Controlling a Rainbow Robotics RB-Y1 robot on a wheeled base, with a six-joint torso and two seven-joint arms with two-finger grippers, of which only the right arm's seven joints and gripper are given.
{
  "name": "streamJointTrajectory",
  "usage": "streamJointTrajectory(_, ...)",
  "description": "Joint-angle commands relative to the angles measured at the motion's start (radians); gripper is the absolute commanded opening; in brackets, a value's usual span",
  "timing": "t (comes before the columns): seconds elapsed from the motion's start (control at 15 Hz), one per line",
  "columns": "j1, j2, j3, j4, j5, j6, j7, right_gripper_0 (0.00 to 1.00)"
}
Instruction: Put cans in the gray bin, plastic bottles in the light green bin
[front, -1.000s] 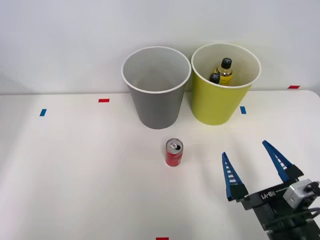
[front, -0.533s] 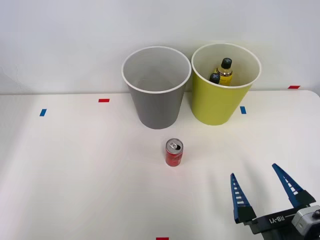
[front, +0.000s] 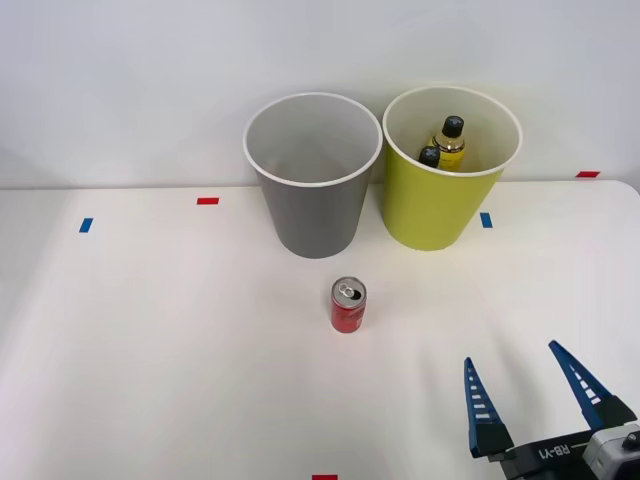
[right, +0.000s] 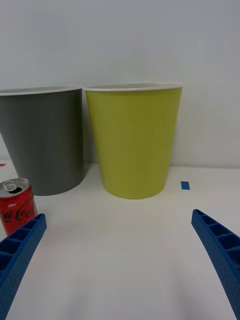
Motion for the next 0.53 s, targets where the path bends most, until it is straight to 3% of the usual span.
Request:
streamJointTrajectory(0.07, -0.008, 0.075, -0.032, 0.0, 0.079, 0.07, -0.008, 1.0)
streamJointTrajectory(0.13, -0.008, 0.121, -0.049, 0.0, 0.139, 0.087, -0.042, 1.0)
streamJointTrajectory(0.53, 0.015, 0.239, -0.055, 0.042, 0.372, 0.052, -0.354, 1.0)
